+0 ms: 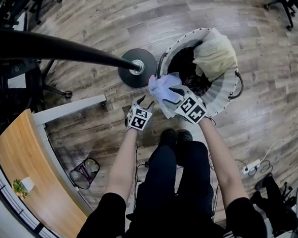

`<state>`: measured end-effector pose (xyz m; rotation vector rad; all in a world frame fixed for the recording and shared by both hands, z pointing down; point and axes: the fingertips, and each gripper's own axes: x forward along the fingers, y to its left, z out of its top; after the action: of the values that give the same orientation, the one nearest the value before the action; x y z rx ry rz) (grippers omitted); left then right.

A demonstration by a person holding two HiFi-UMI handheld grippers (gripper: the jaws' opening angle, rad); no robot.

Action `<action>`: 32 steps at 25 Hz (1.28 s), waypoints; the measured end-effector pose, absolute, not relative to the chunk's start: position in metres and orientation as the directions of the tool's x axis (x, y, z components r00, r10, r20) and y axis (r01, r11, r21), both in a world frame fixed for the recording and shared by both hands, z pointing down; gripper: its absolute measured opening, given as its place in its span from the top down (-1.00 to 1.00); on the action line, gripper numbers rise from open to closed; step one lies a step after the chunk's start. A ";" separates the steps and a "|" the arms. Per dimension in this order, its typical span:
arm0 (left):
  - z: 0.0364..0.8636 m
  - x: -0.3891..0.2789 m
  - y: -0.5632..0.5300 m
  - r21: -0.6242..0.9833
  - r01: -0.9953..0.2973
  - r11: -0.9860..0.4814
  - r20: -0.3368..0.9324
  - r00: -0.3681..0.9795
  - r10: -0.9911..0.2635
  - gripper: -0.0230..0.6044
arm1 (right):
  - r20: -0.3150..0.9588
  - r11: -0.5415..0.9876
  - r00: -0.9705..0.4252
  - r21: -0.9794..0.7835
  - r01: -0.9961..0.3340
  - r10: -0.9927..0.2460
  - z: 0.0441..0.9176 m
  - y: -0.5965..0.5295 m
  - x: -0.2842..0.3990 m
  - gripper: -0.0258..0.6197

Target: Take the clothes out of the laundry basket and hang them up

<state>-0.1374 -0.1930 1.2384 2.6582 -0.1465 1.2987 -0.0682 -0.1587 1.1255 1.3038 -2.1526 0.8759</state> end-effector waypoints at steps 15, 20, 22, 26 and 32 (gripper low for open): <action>1.202 -0.115 -0.173 0.168 -0.068 -0.983 0.765 0.638 0.086 0.82 | 0.725 0.321 -0.334 -0.163 -0.933 -0.602 1.112 -0.130 -0.070 0.75; 1.147 -0.138 -0.187 0.090 -0.143 -0.986 0.767 0.642 -0.022 0.82 | 0.747 0.260 -0.316 -0.197 -0.945 -0.585 1.090 -0.106 -0.070 0.77; 1.120 -0.144 -0.188 0.056 -0.169 -0.984 0.763 0.643 -0.067 0.82 | 0.752 0.239 -0.319 -0.218 -0.946 -0.577 1.075 -0.093 -0.077 0.89; 1.058 -0.145 -0.181 0.013 -0.183 -0.983 0.719 0.685 -0.118 0.82 | 0.775 0.216 -0.329 -0.250 -0.944 -0.540 1.048 -0.068 -0.090 0.89; 0.970 -0.134 -0.164 -0.014 -0.149 -0.989 0.669 0.733 -0.120 0.83 | 0.762 0.167 -0.344 -0.303 -0.938 -0.548 0.989 -0.048 -0.093 0.90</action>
<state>-0.1339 -0.1641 0.9705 2.8870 -0.2247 1.1104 -0.0926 -0.0484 0.9893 1.4017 -1.9642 1.0580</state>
